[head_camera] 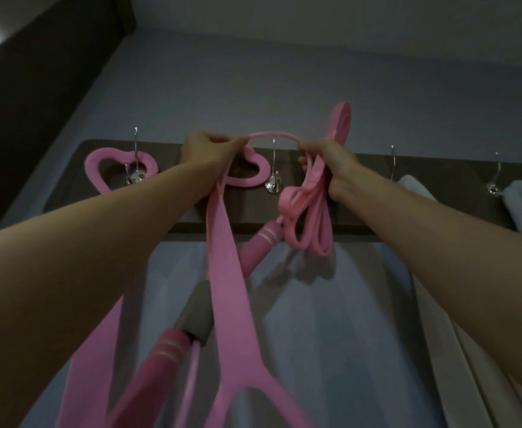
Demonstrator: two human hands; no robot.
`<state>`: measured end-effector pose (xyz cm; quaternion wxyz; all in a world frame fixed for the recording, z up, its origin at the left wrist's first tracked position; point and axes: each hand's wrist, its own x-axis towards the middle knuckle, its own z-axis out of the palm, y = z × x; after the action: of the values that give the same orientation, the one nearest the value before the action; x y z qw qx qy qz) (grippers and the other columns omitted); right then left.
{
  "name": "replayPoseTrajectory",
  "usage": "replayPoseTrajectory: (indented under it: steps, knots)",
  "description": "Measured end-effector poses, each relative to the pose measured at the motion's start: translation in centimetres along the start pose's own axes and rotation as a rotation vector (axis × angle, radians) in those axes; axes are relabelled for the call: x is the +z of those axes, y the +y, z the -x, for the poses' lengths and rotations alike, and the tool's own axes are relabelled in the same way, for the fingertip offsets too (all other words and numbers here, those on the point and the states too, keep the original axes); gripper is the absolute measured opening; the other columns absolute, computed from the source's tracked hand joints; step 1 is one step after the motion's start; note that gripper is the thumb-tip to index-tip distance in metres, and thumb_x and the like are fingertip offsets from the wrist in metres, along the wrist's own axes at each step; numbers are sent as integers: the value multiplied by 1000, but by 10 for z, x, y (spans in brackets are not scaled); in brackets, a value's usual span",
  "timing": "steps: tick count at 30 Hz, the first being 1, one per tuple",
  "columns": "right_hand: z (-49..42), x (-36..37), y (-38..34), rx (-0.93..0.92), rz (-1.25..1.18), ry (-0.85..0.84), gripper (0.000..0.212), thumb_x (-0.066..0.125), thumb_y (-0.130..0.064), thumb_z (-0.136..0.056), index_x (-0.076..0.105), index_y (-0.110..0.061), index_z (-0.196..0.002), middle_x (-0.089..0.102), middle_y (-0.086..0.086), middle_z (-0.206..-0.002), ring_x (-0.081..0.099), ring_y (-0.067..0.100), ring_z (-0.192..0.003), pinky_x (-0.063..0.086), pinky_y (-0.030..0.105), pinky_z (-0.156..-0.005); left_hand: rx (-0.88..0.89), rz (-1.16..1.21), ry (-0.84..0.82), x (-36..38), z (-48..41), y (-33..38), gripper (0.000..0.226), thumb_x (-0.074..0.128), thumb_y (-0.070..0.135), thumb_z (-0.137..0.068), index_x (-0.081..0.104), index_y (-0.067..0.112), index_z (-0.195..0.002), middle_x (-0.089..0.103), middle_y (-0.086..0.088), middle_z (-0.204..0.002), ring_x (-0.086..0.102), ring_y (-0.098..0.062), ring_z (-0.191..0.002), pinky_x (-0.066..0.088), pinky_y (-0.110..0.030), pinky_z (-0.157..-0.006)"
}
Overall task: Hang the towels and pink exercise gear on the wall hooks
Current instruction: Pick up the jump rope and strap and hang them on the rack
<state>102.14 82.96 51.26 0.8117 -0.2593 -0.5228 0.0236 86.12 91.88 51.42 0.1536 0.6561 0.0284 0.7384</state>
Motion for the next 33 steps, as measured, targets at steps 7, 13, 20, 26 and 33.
replayPoseTrajectory:
  steps: [7, 13, 20, 26, 33]
  knots:
    - [-4, 1, -4, 19, 92, -111, 9, 67, -9, -80, 65, -6, -88, 64, -1, -49, 59, 5, -42, 49, 15, -44, 76, -93, 64, -5, 4, -13, 21, 77, 38, -72, 64, 29, -57, 65, 8, -69, 63, -9, -75, 55, -29, -77]
    - [12, -13, 4, 38, 214, -118, 33, 71, -7, -73, 66, 1, -105, 67, 4, -64, 61, 8, -48, 48, 17, -46, 37, -130, 16, -14, 28, -21, 13, 79, 40, -67, 76, 30, -75, 71, 13, -80, 64, -6, -80, 56, -31, -78]
    - [46, -16, 12, 16, 302, -60, 27, 73, -2, -74, 63, 5, -98, 67, 12, -66, 64, 14, -50, 57, 24, -51, -8, -134, -28, -17, 59, -23, 7, 76, 41, -70, 74, 34, -70, 72, 9, -75, 67, -9, -80, 56, -31, -81]
    - [70, -35, 25, -294, 671, 126, 63, 81, -33, -69, 53, -6, -118, 63, 8, -111, 62, 21, -98, 51, 31, -80, 13, -94, 20, -39, 84, -19, 16, 61, 35, -87, 75, 25, -85, 71, 2, -85, 62, -13, -80, 50, -29, -78]
    - [104, -28, 27, -656, 789, -12, 66, 67, -42, -82, 33, -33, -138, 49, 1, -138, 49, 18, -122, 40, 34, -100, 47, -322, -39, -83, 102, -25, 19, 57, 31, -91, 71, 24, -102, 68, 4, -90, 62, -8, -79, 52, -25, -76]
